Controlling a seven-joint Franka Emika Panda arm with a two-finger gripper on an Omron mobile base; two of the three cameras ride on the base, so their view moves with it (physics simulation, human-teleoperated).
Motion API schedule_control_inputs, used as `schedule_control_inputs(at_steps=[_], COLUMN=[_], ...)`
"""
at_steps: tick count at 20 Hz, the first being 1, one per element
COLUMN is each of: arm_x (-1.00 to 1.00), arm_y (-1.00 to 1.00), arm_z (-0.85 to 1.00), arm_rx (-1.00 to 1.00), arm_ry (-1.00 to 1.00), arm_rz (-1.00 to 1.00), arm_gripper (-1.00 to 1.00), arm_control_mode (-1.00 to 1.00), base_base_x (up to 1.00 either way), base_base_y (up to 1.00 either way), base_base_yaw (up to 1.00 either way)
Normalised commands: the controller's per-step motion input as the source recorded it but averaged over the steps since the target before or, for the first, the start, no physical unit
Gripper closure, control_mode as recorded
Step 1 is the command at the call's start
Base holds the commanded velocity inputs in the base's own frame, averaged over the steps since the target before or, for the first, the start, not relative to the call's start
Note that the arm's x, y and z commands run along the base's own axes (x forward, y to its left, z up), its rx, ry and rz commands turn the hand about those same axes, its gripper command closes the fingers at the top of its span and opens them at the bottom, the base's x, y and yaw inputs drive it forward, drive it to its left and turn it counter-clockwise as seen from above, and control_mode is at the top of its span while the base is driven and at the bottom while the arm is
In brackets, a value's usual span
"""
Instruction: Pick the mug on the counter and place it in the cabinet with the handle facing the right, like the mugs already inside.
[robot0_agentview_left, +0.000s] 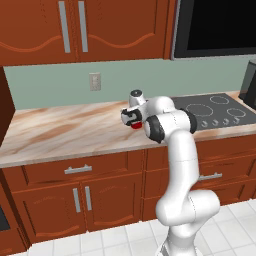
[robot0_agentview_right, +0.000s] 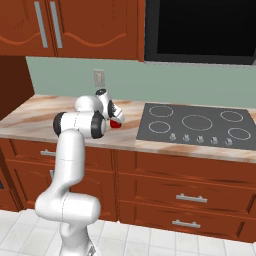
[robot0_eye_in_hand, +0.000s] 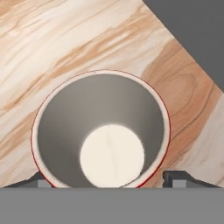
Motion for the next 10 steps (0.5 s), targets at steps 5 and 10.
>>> schedule_control_inputs(at_steps=[5,10], arm_x=[0.04,0.0], arm_y=[0.07,0.01], arm_z=[0.0,0.0], arm_rx=[0.0,0.0], arm_ry=[0.0,0.0], arm_rz=[0.0,0.0], arm_gripper=[1.0,1.0], arm_control_mode=[-1.0,-1.0], base_base_x=[0.0,0.0], base_base_y=[0.0,0.0], base_base_yaw=[0.0,0.0])
